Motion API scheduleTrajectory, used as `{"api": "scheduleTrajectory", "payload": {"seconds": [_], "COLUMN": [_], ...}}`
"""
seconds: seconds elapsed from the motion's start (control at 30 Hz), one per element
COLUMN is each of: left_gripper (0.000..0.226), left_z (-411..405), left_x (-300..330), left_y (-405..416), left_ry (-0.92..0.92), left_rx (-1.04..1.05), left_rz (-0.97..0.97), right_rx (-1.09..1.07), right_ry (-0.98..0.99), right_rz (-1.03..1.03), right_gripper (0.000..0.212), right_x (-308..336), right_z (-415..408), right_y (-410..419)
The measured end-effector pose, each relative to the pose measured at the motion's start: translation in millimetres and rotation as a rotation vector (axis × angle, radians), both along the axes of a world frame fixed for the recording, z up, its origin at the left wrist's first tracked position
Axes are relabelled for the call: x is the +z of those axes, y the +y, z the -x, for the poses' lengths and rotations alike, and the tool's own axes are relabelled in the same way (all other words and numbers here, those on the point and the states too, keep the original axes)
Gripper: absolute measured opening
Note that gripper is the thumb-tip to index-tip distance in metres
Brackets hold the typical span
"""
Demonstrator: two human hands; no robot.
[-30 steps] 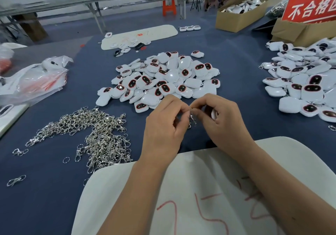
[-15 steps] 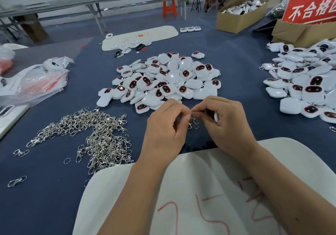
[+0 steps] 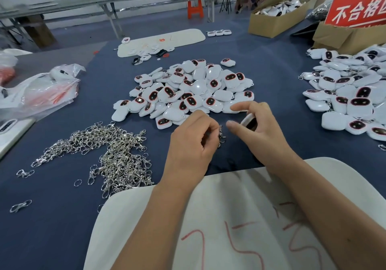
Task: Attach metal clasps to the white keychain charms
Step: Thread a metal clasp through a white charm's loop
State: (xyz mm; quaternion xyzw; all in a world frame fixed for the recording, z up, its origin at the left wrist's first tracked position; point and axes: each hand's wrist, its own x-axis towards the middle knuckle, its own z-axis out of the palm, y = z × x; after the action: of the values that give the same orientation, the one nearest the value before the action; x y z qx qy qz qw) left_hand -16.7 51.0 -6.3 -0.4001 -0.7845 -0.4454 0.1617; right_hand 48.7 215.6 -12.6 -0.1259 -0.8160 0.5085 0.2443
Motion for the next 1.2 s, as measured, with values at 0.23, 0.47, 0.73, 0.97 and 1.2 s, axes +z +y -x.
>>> {"api": "scheduleTrajectory", "payload": {"seconds": [0.23,0.47,0.73,0.97,1.2], "left_gripper": [0.016,0.017,0.017,0.015,0.015], "left_z": [-0.4,-1.3,-2.6,-4.6,-7.6], "left_x": [-1.8,-3.3,-0.9,0.1,1.6], "left_y": [2.0,4.6,5.2,4.7,6.9], "left_ry": [0.004,-0.056,-0.075,-0.06,-0.052], "left_rx": [-0.074,-0.153,-0.167,-0.144,-0.109], "left_rz": [0.109,0.098,0.128,0.126,0.127], "right_rx": [0.048,-0.014,0.043,-0.059,-0.08], "right_ry": [0.106,0.186,0.071,0.032,0.057], "right_rz": [0.27,0.254,0.355,0.133,0.061], "right_gripper": [0.017,0.033,0.013,0.004,0.008], "right_x": [-2.4,-3.3,-3.5,-3.1,0.6], "right_z": [4.9,5.9,3.9,3.0,1.2], "right_y": [-0.8,1.3,-1.0,-2.3,-5.5]}}
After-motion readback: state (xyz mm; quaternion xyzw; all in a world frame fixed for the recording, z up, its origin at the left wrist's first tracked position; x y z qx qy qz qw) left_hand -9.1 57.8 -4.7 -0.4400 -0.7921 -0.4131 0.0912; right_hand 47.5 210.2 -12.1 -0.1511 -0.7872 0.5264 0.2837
